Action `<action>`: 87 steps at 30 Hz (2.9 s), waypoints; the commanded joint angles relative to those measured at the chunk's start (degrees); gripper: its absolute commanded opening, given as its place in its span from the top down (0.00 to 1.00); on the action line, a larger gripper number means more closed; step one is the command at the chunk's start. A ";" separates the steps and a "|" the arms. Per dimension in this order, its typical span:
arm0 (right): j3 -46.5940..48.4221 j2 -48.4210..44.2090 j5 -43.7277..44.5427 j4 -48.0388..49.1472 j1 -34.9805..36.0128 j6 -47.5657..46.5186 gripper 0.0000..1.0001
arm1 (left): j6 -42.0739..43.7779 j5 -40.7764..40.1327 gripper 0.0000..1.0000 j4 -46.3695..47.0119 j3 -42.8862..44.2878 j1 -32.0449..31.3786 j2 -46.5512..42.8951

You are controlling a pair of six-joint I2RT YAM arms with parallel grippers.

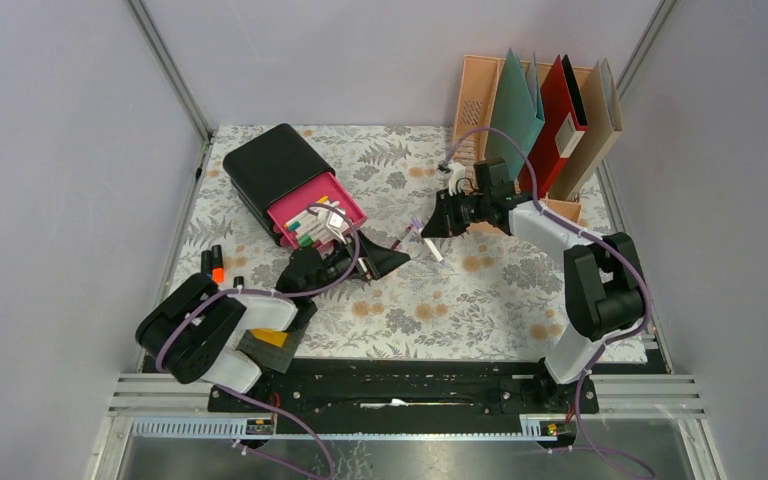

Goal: Organize the desk
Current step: Pick up the stationery from the center of the board, then place the stationery in the drawer.

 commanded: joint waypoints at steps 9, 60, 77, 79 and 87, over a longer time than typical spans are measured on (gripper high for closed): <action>-7.05 -5.14 -21.81 27.64 -4.53 27.91 1.00 | -6.48 -1.78 0.06 14.79 7.78 -4.56 14.46; -5.53 -8.28 -25.17 20.14 -4.59 16.29 0.16 | 8.82 -0.52 1.00 -12.78 14.93 -0.30 9.07; -1.45 -11.44 -25.76 2.37 -4.56 -4.11 0.00 | 56.57 -32.78 1.00 -91.53 45.97 0.50 -6.19; -1.38 -11.46 -25.56 1.91 -4.54 -4.73 0.00 | 60.89 -36.65 1.00 -93.71 48.77 0.50 -5.71; -1.32 -11.04 -25.06 1.00 -4.54 -5.82 0.00 | 77.46 -53.52 1.00 -96.44 54.49 0.64 -2.24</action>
